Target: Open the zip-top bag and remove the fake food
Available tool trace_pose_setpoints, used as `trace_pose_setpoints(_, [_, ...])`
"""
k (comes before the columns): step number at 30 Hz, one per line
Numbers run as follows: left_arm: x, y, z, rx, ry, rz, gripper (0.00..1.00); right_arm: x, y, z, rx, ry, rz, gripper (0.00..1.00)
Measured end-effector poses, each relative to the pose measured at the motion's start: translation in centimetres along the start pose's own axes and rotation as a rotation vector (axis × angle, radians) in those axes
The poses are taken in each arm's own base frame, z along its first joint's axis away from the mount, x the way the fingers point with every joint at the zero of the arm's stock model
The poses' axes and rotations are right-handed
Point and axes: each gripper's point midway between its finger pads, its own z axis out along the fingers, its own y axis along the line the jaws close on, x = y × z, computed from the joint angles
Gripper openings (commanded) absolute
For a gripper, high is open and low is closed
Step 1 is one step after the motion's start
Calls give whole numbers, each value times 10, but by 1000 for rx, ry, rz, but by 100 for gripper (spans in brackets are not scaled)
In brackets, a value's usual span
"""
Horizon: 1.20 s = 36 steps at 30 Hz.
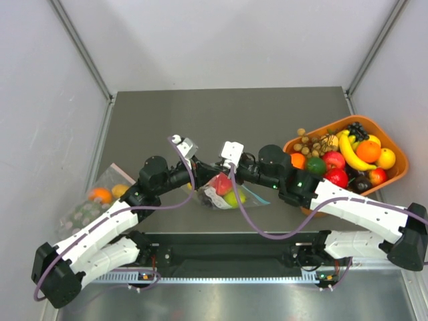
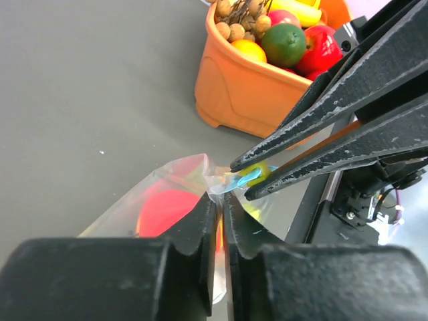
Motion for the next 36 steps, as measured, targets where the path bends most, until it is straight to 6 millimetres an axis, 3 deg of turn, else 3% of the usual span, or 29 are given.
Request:
trace_pose_setpoints(2, [-1, -1, 0, 5, -3, 2, 0, 0, 0, -1, 4, -2, 0, 0])
trace_pose_setpoints(15, [0, -3, 0, 14, -2, 1, 0, 8, 4, -11, 20, -22, 22, 0])
trace_pose_setpoints(24, [10, 1, 5, 6, 29, -19, 0, 26, 9, -10, 28, -4, 58, 0])
trace_pose_setpoints(36, [5, 1, 7, 7, 24, -46, 0, 37, -1, -18, 119, 12, 103, 0])
